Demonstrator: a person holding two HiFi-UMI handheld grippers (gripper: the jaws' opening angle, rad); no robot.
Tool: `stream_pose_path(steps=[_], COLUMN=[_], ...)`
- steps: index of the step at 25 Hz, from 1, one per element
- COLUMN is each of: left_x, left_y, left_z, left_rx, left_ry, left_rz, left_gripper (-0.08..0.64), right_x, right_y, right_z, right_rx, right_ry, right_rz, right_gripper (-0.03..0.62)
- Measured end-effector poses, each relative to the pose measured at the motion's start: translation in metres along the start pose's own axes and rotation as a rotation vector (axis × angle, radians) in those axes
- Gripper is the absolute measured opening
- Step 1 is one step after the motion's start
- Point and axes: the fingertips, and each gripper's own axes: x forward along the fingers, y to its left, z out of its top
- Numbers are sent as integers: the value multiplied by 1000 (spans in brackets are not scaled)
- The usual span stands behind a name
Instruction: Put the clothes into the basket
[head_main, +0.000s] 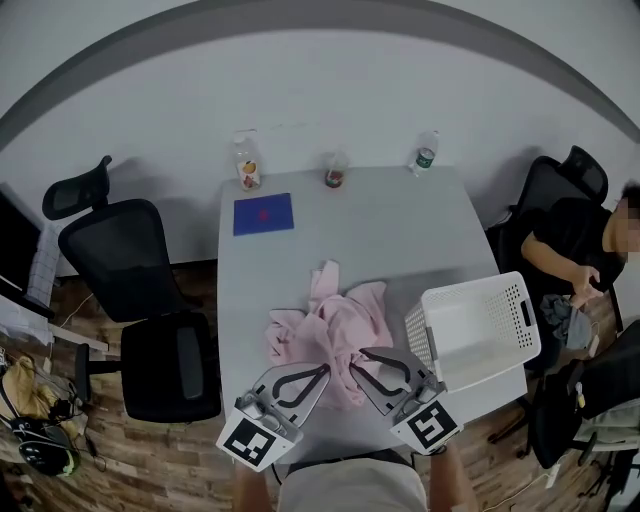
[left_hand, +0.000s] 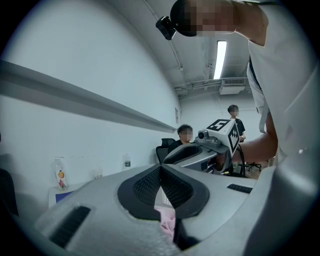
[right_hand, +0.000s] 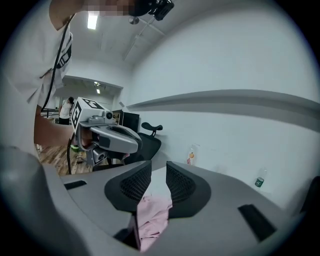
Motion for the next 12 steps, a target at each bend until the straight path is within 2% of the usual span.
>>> stream_pose_path(steps=[12], left_x=[14], left_y=[23], left_z=[-20], left_rx=[-2], left_ry=[30], left_rz=[-6], left_gripper=[2], right_x=[38], right_y=[-12], right_z=[-40], right_rx=[-89], right_ry=[200], right_rz=[42], right_gripper=[183])
